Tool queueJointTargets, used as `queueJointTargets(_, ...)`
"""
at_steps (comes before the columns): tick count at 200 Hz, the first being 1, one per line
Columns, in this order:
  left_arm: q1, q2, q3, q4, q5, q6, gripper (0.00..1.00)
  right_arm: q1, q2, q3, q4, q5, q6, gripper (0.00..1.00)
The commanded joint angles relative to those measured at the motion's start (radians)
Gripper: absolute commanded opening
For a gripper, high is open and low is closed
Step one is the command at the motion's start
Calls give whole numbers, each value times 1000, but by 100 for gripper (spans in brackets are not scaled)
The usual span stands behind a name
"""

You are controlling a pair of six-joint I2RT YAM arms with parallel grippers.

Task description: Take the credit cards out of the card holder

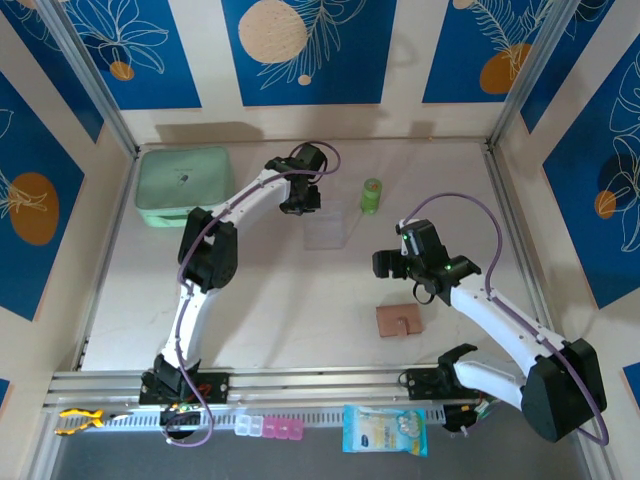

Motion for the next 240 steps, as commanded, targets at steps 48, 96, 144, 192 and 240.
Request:
queueJointTargets(48, 0, -177, -128, 66, 20, 63, 24, -45, 6, 72, -166, -86, 252, 96)
queueJointTargets(96, 3, -314, -247, 85, -15, 155, 27, -85, -25, 89, -328, -163, 618, 98)
queueJointTargets(144, 5, -481, -401, 79, -57, 261, 30, -88, -35, 51, -424, -224, 1077, 98)
queueJointTargets(192, 27, -639, -508, -10, -75, 375, 33, -67, -5, -62, -353, -363, 1378, 97)
queueJointTargets(240, 56, -793, -614, -36, -84, 471, 37, -57, -5, -129, -348, -361, 1534, 98)
